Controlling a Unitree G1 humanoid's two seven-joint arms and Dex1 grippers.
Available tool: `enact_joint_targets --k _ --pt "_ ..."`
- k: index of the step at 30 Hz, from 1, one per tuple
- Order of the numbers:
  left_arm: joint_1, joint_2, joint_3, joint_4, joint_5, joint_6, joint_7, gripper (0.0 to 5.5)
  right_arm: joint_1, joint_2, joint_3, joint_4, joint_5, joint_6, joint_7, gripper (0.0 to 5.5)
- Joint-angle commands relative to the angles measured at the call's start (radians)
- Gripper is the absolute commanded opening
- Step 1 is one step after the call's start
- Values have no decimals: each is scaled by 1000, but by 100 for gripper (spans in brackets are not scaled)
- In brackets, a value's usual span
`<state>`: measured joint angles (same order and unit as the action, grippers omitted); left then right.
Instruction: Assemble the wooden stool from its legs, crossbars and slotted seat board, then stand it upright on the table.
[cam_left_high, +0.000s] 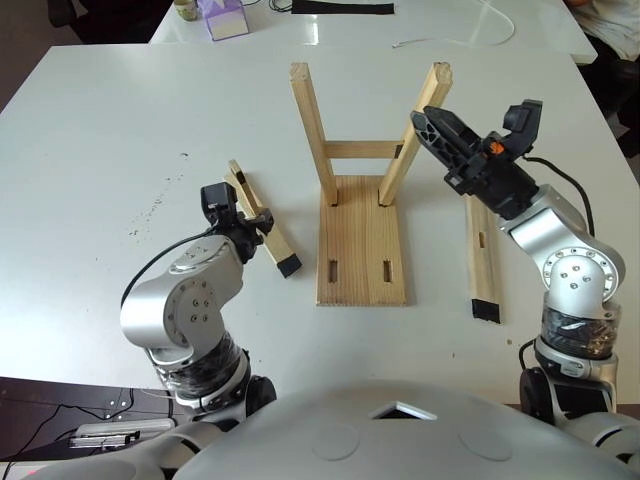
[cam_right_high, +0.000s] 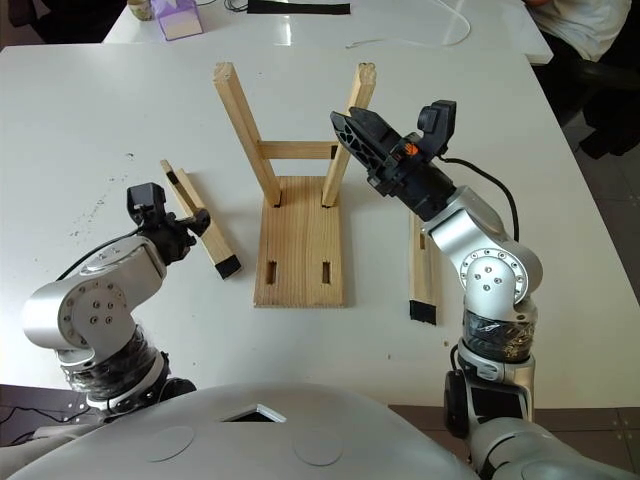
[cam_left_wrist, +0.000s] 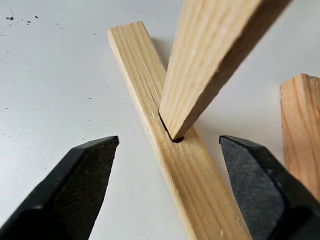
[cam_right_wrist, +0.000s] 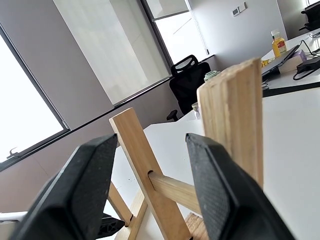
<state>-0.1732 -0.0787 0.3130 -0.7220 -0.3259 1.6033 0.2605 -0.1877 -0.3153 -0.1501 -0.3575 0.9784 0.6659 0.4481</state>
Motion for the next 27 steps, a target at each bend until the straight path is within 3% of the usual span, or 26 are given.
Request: enact_joint_targets --k 1,8,11,17,21,27 --pt "-73 -109 18 114 27 11 -3 374 -26 15 6 17 -20 -23 11 252" --pt "-42 -46 -98 216 10 11 0 374 -8 48 7 10 -40 -56 7 252" --pt "47 51 -158 166 -9 11 -14 374 8 55 2 2 -42 -57 5 252" --pt "170 351 -243 79 -73 11 -114 374 60 81 0 -42 -44 -69 -24 252" --pt "152 480 -236 127 -91 11 -187 311 88 90 -4 -63 -46 -78 -38 252" --pt "163 515 -210 163 -189 11 -284 209 123 115 2 -93 -52 -101 -65 252"
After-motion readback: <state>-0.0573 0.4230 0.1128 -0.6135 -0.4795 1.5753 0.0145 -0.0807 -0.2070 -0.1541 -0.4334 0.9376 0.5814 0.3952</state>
